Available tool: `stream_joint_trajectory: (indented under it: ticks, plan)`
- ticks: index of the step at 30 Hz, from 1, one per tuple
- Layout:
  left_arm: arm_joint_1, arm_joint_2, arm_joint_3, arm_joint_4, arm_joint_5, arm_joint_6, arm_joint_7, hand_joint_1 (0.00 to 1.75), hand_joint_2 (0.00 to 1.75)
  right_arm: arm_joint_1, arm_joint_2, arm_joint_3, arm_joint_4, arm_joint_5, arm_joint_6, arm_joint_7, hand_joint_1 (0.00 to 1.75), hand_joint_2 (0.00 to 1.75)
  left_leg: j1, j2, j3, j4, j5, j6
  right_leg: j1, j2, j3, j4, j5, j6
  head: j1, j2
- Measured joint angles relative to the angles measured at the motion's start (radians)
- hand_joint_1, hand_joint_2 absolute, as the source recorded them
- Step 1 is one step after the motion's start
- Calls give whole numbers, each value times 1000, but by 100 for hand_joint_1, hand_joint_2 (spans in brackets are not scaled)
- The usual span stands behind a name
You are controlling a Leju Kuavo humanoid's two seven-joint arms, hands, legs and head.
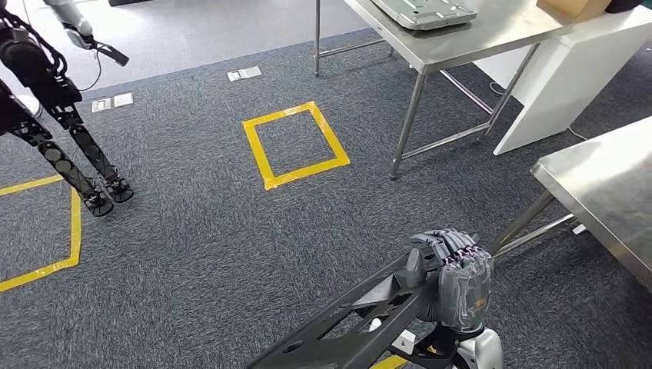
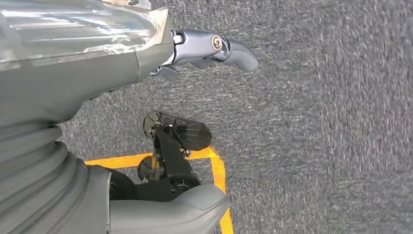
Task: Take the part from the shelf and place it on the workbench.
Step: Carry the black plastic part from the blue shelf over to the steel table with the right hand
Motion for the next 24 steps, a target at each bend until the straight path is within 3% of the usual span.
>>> stream_joint_trajectory:
  ticks: [1,3,4,6,8,9,10,11,12,14,16,18,19,21,22,24]
  plan:
    - [0,0,0,0,0,0,0,0,175,-1,0,0,0,0,-1,-1,175,0,-2,9,4,0,-3,-6,4,-9,10,-19,8,-8,0,0]
    - [-2,-1,0,0,0,0,0,0,175,-2,0,-1,0,0,-3,-1,175,0,-1,28,11,-1,-6,-16,7,10,9,-20,16,-23,-1,0]
    - [-4,-1,0,0,0,0,0,0,175,-2,1,-1,0,0,-3,-2,175,0,2,23,12,3,-12,-21,4,22,10,-23,18,-30,-1,0]
    - [-5,-2,0,0,0,0,0,0,175,-4,2,-2,-1,0,-5,-3,175,0,8,-21,-9,60,-53,-30,-6,45,15,-27,22,-46,-6,0]
    - [-3,-2,0,0,-2,1,0,0,175,-7,4,-3,0,0,-6,-3,175,0,9,-72,-71,191,-118,-32,-6,67,15,-27,23,-57,-11,0]
    - [-1,-2,0,0,-2,1,0,0,175,-7,4,-3,0,0,-6,-3,175,0,9,-83,-104,252,-139,-32,-4,80,16,-27,23,-61,-12,0]
    - [1,-2,0,0,-3,1,0,0,175,-7,4,-3,1,0,-6,-3,175,0,9,-88,-124,285,-141,-32,-3,94,16,-27,23,-61,-12,0]
    - [2,-1,0,0,-3,2,0,0,175,-6,4,-3,2,0,-6,-3,175,0,10,-90,-126,279,-122,-32,-2,108,18,-27,23,-61,-12,0]
    - [2,-1,0,0,-3,2,0,0,175,-7,4,-3,2,0,-6,-4,175,0,11,-93,-110,237,-87,-31,-2,121,20,-26,23,-61,-12,0]
    - [2,0,0,0,-3,2,0,0,175,-9,5,-3,2,0,-6,-4,175,0,17,-128,-51,100,-18,-29,0,146,22,-24,22,-59,-12,0]
    - [1,0,0,0,-5,1,0,0,175,-13,5,-4,2,1,-6,-4,175,0,19,-159,-17,20,5,-25,4,167,14,-22,24,-50,-11,0]
    - [0,-1,0,0,-8,0,0,0,175,-15,4,-4,2,3,-6,-4,175,0,12,-148,-15,10,5,-13,4,187,2,-26,29,-35,-10,0]
    - [-2,-2,0,0,-9,-1,0,0,175,-15,4,-5,2,4,-6,-4,175,0,10,-136,-13,5,9,-4,2,182,-4,-23,29,-29,-11,0]
    - [-2,-3,0,0,-10,-1,0,0,175,-18,3,-6,2,8,-6,-4,175,0,10,-111,-10,-6,16,13,2,137,-32,25,4,-26,-7,0]
    - [-1,-2,0,0,-10,-2,0,0,175,-20,2,-6,2,10,-6,-4,175,0,8,-98,-9,-8,17,18,1,106,-58,79,-22,-28,-5,0]
    - [0,-1,0,0,-10,-2,0,0,175,-22,1,-6,3,14,-6,-4,175,0,5,-71,-10,-8,16,22,-2,81,-125,212,-77,-28,-1,0]
